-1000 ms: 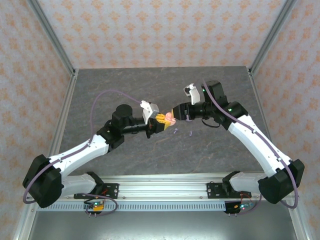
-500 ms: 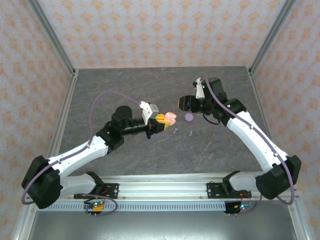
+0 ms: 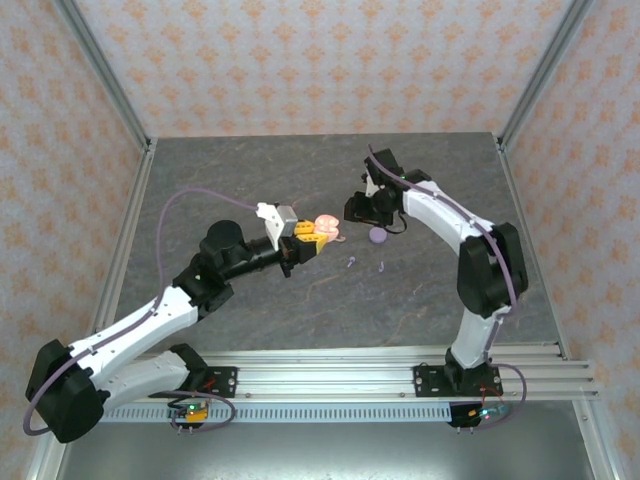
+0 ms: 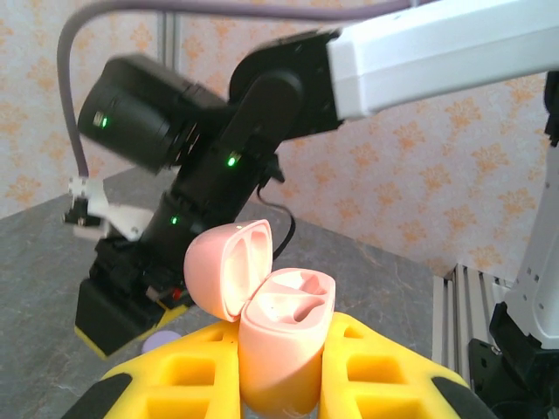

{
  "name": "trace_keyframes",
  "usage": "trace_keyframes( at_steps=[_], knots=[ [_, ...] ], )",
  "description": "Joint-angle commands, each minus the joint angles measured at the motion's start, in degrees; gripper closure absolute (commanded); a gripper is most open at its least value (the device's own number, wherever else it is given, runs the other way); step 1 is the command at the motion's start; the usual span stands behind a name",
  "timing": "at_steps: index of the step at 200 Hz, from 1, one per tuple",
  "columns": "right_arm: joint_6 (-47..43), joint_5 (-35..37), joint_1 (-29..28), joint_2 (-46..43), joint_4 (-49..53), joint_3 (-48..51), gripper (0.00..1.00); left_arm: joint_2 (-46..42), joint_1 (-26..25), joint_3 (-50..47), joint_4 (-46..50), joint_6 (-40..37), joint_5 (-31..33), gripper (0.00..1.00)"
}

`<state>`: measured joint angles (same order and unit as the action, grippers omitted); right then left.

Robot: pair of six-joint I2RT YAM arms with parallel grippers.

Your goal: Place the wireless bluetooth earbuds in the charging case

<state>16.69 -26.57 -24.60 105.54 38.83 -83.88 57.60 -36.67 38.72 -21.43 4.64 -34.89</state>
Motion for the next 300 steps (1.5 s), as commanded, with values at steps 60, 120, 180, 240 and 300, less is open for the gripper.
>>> trace_keyframes(
  at_steps=[60, 120, 180, 240, 300],
  knots=[
    [-1.3, -8.8, -2.5, 8.8, 4.3, -3.1, 0.79, -1.4, -0.1, 0.3, 2.0, -0.4, 2.2, 0.97],
    [-0.7, -6.0, -2.8, 11.9, 4.4, -3.6, 0.87, -1.4, -0.1, 0.1, 2.2, -0.1, 2.6, 0.97],
    [-0.6, -2.7, -2.7, 14.5, 5.6, -5.6, 0.89, -0.9, -0.1, 0.5, 3.1, 0.3, 2.8, 0.96],
    [-0.4, 1.7, -2.7, 16.2, 6.2, -6.8, 0.89, -0.7, -0.1, 0.9, 3.8, 0.3, 2.8, 0.96],
    [0.3, 2.9, -2.9, 17.4, 4.6, -7.7, 0.89, -1.1, -0.1, 0.9, 4.4, 0.3, 3.1, 0.96]
  ],
)
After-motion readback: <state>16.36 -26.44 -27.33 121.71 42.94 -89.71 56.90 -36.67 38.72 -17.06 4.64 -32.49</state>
